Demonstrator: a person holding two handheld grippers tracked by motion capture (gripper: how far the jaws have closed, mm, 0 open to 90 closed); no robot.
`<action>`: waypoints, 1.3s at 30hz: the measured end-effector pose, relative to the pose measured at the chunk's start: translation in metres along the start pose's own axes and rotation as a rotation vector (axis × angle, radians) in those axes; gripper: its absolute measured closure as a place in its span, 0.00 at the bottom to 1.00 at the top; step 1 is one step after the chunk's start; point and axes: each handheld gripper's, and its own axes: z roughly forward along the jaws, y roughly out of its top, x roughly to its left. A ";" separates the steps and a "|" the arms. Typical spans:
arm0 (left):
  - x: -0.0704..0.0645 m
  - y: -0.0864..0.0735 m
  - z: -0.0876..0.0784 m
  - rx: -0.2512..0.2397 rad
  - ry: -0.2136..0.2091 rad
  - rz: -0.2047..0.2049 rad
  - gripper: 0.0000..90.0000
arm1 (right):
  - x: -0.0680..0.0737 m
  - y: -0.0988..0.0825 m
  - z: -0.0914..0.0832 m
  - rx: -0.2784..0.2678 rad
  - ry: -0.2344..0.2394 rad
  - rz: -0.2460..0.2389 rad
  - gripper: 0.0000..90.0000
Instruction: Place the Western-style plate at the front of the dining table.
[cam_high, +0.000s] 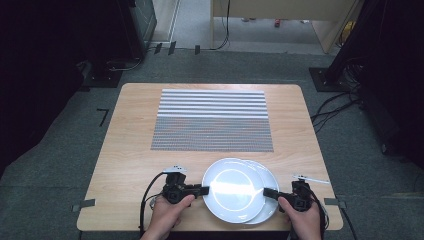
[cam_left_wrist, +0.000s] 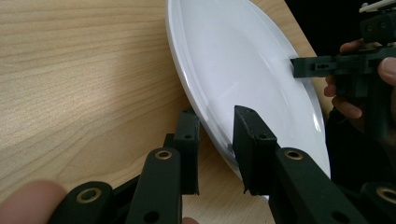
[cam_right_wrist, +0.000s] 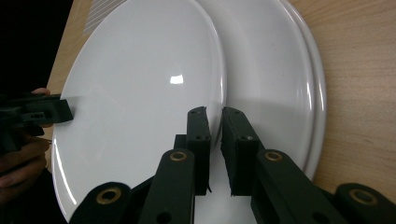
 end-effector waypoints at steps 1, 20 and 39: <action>0.000 0.000 0.000 0.001 0.000 0.000 0.80 | -0.001 0.000 0.001 0.008 0.006 0.022 0.90; -0.005 -0.001 0.004 0.036 -0.026 0.009 0.82 | 0.003 0.000 -0.001 -0.006 0.149 0.088 1.00; 0.001 0.002 0.000 0.004 -0.020 -0.008 0.84 | 0.001 0.001 -0.015 -0.054 -0.067 -0.052 0.87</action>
